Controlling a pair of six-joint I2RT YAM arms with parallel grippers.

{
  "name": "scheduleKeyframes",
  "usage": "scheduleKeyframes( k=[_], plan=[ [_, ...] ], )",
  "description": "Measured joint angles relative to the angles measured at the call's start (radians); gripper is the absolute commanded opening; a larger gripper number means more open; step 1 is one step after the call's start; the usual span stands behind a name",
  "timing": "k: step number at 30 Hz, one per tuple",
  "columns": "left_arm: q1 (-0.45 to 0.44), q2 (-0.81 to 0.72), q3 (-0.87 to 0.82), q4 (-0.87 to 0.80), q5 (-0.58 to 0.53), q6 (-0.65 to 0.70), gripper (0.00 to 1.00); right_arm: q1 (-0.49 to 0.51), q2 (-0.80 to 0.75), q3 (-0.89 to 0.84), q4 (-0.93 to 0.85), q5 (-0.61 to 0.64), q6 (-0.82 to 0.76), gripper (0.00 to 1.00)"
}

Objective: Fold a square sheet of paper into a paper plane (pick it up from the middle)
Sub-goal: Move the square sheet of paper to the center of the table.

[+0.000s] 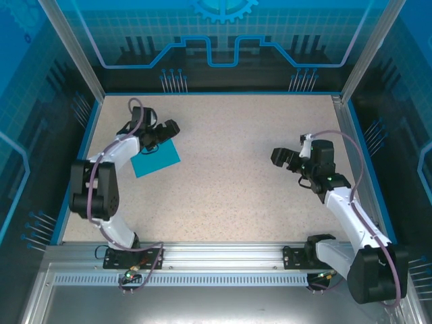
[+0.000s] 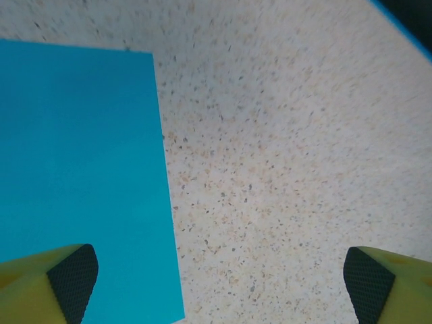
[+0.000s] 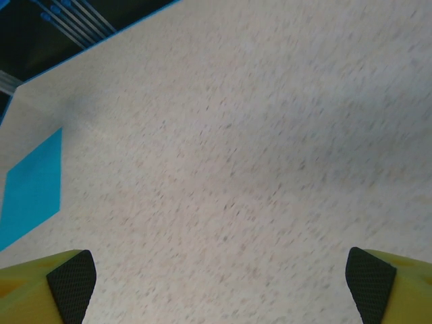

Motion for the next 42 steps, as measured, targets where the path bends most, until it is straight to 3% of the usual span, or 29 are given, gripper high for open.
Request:
scheduleKeyframes(
  k=[11, 21, 27, 35, 39, 42],
  plan=[
    [-0.013, 0.202, 0.085, -0.129, -0.010, -0.038, 0.99, 0.063, 0.086, 0.013, -0.033, -0.042, 0.032, 0.99],
    [-0.067, 0.203, 0.062, -0.085, -0.013, -0.064, 0.99, 0.076, 0.216, 0.048, -0.061, -0.048, 0.031, 0.99],
    [-0.217, 0.163, -0.023, 0.044, 0.046, -0.160, 0.99, 0.089, 0.250, 0.062, -0.077, -0.048, 0.031, 0.99],
    [-0.522, 0.162, -0.041, 0.139, 0.126, -0.332, 0.99, 0.108, 0.255, 0.063, -0.080, -0.049, 0.032, 0.99],
    [-0.549, 0.117, -0.051, 0.116, 0.106, -0.342, 0.99, 0.125, 0.255, 0.068, -0.080, -0.050, 0.039, 0.99],
    [-0.525, -0.011, -0.092, 0.076, 0.033, -0.335, 0.99, 0.165, 0.255, 0.084, -0.080, -0.048, 0.055, 0.99]
  ],
)
